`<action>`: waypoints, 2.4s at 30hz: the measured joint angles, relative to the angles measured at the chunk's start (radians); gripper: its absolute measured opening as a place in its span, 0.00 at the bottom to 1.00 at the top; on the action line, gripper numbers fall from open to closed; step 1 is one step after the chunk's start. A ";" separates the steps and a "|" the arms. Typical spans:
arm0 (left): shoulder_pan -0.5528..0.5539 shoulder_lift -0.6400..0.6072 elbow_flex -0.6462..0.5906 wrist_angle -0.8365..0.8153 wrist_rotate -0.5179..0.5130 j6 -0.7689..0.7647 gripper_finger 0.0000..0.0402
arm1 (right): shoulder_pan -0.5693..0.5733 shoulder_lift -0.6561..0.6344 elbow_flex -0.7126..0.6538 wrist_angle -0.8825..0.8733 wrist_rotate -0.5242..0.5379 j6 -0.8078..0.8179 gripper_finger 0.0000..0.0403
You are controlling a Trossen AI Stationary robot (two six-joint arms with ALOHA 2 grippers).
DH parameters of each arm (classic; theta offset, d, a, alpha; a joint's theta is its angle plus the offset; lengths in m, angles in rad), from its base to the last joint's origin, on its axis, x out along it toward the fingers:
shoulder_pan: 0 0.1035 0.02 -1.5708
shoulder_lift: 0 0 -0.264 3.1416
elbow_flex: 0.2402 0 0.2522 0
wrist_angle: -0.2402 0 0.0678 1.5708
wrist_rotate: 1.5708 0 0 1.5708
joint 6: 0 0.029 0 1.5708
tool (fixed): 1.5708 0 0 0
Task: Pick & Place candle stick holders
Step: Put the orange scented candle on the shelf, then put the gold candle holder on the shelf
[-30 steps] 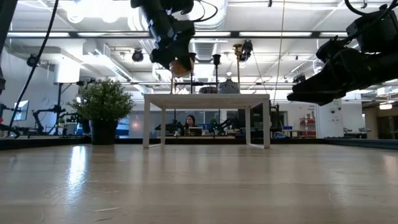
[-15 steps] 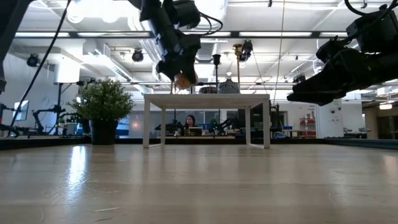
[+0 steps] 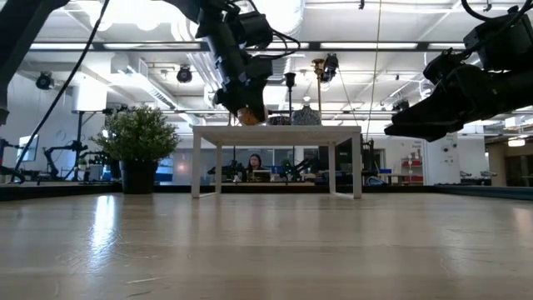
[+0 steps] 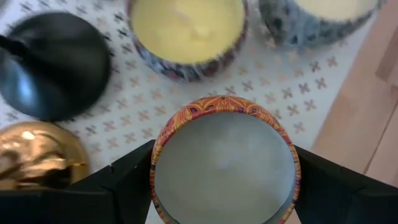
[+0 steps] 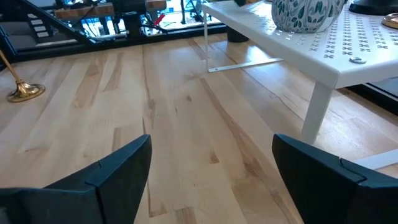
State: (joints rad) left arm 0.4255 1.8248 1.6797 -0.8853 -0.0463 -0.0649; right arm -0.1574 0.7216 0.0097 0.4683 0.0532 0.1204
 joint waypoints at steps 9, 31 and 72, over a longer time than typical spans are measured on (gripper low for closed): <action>0.030 0.011 0.010 -0.033 -0.001 -0.001 0.75 | 0.000 0.000 0.000 0.000 0.000 0.000 0.84; 0.029 0.026 0.009 -0.011 0.005 0.065 0.81 | 0.000 0.000 0.000 0.000 0.000 0.000 0.83; -0.057 0.003 0.351 -0.410 0.004 0.028 0.97 | 0.000 0.000 0.000 0.001 0.000 0.000 0.88</action>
State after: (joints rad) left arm 0.3687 1.8276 2.0307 -1.2949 -0.0422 -0.0374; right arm -0.1574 0.7216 0.0097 0.4688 0.0532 0.1204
